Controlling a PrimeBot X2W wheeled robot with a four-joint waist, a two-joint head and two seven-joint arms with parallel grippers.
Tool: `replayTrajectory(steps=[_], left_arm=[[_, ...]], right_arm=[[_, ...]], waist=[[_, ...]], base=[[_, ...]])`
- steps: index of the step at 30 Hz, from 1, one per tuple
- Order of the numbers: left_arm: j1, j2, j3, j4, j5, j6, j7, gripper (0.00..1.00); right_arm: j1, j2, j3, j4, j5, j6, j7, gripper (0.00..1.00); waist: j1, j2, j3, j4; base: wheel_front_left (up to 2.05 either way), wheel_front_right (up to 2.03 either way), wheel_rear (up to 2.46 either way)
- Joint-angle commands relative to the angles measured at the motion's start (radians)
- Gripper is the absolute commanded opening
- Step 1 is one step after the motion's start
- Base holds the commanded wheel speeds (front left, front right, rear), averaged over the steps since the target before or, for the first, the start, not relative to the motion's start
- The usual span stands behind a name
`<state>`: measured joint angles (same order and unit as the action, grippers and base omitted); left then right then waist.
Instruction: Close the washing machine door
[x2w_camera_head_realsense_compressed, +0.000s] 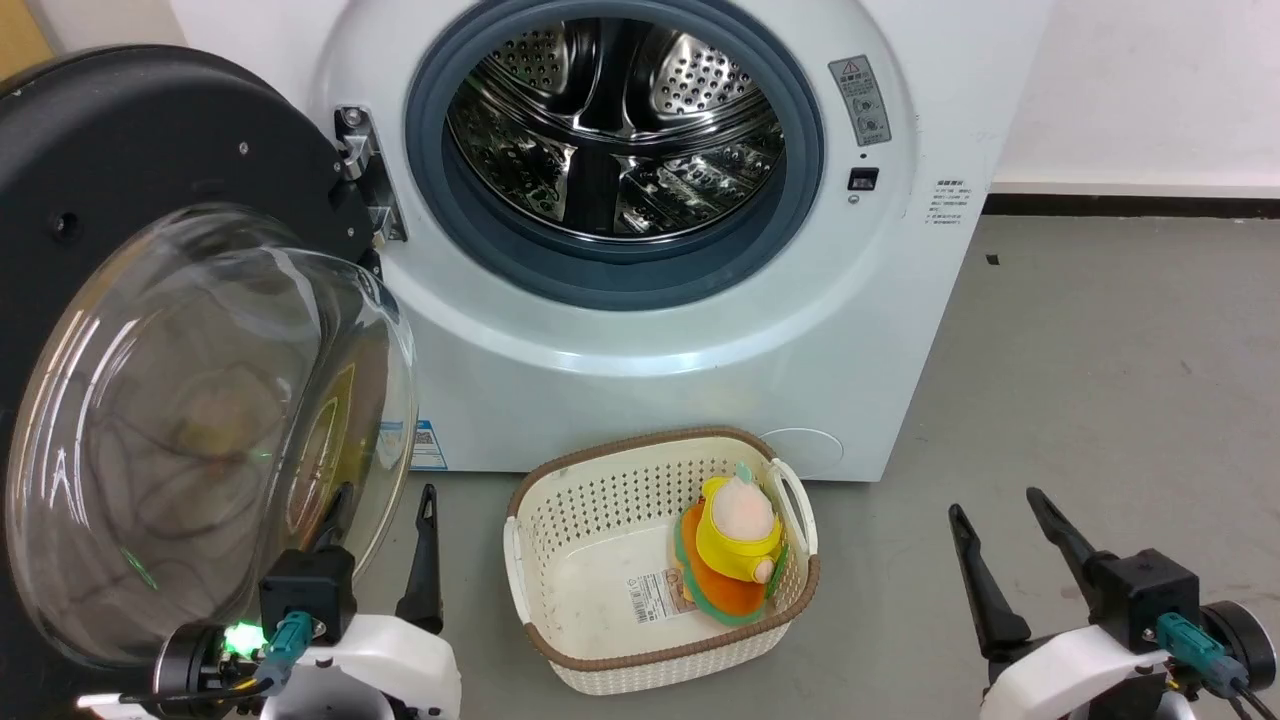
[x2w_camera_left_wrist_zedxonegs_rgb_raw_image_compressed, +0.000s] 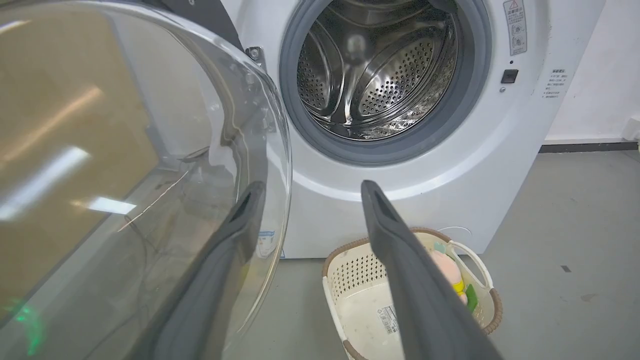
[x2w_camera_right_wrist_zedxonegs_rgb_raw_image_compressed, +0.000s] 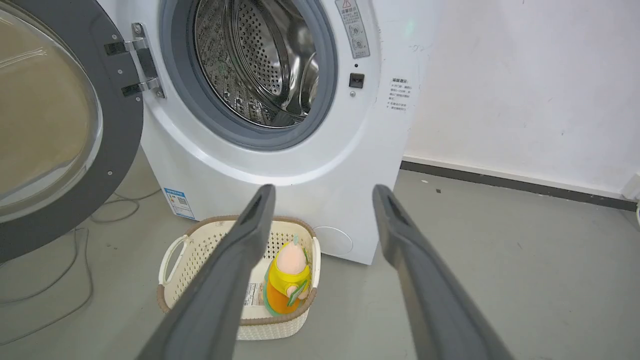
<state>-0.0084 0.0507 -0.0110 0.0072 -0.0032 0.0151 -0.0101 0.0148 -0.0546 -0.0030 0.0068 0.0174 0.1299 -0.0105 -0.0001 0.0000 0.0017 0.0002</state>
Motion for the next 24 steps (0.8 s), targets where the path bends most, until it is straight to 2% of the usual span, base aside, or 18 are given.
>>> replayTrajectory(steps=[1, 3, 4, 5, 6, 17, 24], left_arm=[[-0.003, 0.000, -0.002, 0.002, 0.000, 0.007, -0.009, 1.00], [-0.004, 0.000, -0.005, 0.003, 0.001, 0.012, -0.013, 1.00], [-0.004, 0.000, -0.006, 0.002, 0.001, 0.014, -0.015, 0.82], [-0.005, 0.001, -0.008, 0.002, 0.002, 0.017, -0.017, 0.35], [-0.005, 0.001, -0.009, 0.001, 0.002, 0.019, -0.020, 0.00], [-0.025, 0.011, -0.023, -0.030, -0.001, 0.041, -0.043, 0.00], [-0.054, 0.017, -0.017, -0.077, -0.015, 0.039, -0.057, 0.00]], right_arm=[[0.001, 0.000, -0.005, 0.001, 0.006, 0.000, -0.009, 1.00], [0.001, 0.001, -0.007, 0.001, 0.010, 0.000, -0.013, 1.00], [0.001, 0.001, -0.008, 0.000, 0.012, 0.000, -0.015, 1.00], [0.001, 0.001, -0.009, 0.000, 0.014, 0.000, -0.017, 1.00], [0.001, 0.001, -0.010, -0.001, 0.015, 0.000, -0.019, 1.00], [0.003, 0.001, -0.022, -0.002, 0.033, 0.000, -0.042, 1.00], [0.003, 0.001, -0.030, -0.004, 0.043, 0.000, -0.057, 1.00]], waist=[[0.0001, 0.0000, 0.000, 0.000], [0.0001, 0.0000, 0.001, 0.000], [0.0001, 0.0000, 0.001, 0.001], [0.0001, 0.0000, 0.001, 0.001], [0.0001, 0.0000, 0.002, 0.001], [0.0001, 0.0000, 0.006, 0.019], [0.0001, 0.0000, 0.010, 0.047]], base=[[0.00, 0.00, 0.00], [0.00, 0.00, 0.00], [0.00, 0.00, 0.00], [0.00, 0.00, 0.00], [0.00, 0.00, 0.00], [0.00, 0.00, 0.00], [0.00, 0.00, 0.00]])
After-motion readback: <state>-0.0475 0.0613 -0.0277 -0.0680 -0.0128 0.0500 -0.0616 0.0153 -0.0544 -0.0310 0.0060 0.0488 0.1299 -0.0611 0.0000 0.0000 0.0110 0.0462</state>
